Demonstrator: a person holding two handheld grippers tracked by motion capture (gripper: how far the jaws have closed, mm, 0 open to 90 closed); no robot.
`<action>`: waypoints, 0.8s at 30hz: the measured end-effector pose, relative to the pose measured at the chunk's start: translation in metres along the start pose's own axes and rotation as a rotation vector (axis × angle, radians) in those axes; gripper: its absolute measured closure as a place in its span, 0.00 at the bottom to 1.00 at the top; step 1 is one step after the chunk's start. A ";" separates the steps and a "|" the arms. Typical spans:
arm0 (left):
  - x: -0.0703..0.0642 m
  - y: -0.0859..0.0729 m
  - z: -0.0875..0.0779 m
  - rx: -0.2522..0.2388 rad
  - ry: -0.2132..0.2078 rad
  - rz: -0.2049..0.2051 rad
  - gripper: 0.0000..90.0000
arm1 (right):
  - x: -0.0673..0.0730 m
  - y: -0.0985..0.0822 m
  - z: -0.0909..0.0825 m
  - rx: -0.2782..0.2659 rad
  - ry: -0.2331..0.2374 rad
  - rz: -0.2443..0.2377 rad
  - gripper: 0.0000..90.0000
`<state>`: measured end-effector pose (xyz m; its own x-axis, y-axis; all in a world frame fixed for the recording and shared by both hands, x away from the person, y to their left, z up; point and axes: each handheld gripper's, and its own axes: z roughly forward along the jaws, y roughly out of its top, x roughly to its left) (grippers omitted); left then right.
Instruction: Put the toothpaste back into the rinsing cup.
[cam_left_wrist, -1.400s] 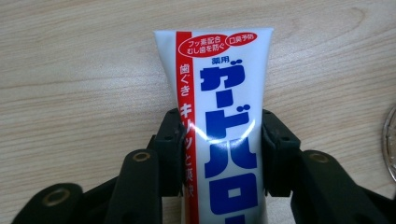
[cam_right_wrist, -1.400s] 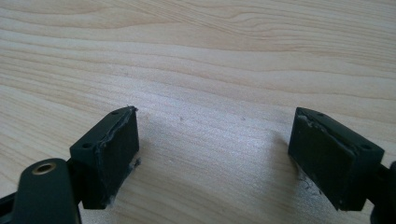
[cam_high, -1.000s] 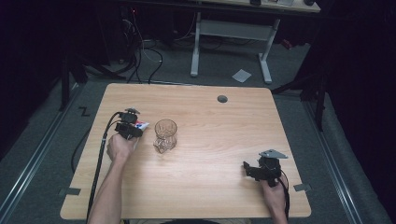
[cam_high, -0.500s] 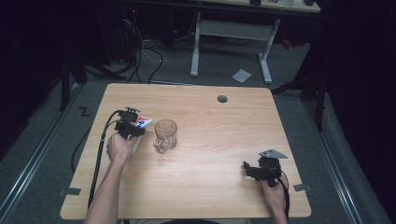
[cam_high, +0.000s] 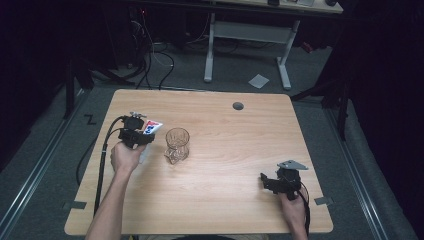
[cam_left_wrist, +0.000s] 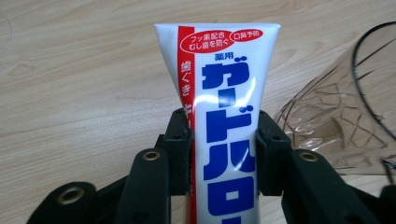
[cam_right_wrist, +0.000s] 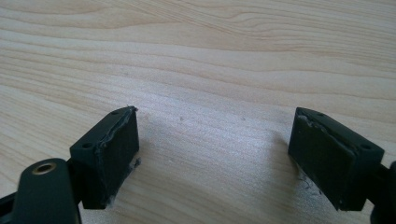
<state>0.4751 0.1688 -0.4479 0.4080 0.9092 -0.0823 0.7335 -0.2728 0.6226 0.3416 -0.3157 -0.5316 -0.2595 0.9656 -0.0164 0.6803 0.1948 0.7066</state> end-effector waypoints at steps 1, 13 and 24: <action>-0.001 0.000 -0.002 -0.005 -0.005 -0.002 0.71 | 0.000 0.000 0.000 0.000 0.000 0.001 0.18; -0.008 0.000 -0.024 -0.064 -0.052 0.020 0.71 | 0.000 0.000 0.000 0.000 0.000 0.000 0.18; -0.026 0.007 -0.043 -0.118 -0.084 0.068 0.71 | 0.000 0.000 0.000 0.000 0.000 0.001 0.18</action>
<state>0.4465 0.1569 -0.4076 0.5026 0.8589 -0.0985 0.6352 -0.2897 0.7159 0.3416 -0.3156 -0.5315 -0.2587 0.9658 -0.0160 0.6805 0.1940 0.7066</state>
